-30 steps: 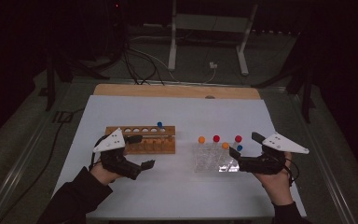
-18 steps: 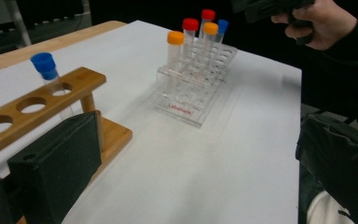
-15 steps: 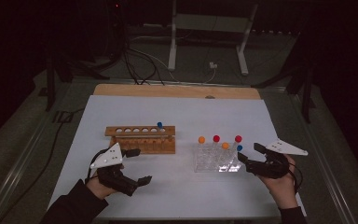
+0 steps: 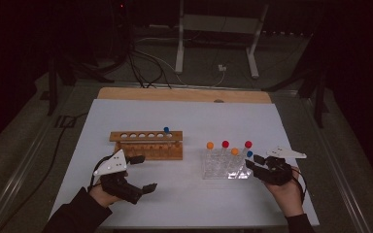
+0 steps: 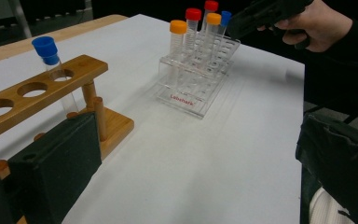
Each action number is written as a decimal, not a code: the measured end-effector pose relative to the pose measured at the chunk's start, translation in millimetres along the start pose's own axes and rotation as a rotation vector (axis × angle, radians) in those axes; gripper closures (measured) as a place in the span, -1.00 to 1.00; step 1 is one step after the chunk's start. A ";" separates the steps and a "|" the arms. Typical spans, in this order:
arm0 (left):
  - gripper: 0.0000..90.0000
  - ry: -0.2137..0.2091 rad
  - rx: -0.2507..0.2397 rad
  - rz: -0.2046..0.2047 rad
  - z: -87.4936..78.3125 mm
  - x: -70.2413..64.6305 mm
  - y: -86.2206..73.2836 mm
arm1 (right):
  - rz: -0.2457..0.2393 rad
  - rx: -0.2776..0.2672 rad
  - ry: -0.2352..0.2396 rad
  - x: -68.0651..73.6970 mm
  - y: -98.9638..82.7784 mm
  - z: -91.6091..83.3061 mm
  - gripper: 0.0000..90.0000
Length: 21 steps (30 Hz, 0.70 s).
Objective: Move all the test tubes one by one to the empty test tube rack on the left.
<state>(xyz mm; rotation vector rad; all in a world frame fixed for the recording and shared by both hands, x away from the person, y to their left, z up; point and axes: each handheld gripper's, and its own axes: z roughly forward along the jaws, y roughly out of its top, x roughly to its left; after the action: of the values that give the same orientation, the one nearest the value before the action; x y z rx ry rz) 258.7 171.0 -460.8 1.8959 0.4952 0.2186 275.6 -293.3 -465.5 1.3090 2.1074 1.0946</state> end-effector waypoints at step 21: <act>-0.98 0.006 0.002 -0.005 -0.1 2.9 -2.2 | -0.061 0.035 -0.085 12.7 7.4 11.7 0.69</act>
<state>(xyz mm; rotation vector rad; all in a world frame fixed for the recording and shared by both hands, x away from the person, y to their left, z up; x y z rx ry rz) 260.7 173.1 -463.1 1.8963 0.5042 0.2206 281.8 -275.7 -465.9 1.2761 2.0987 0.9640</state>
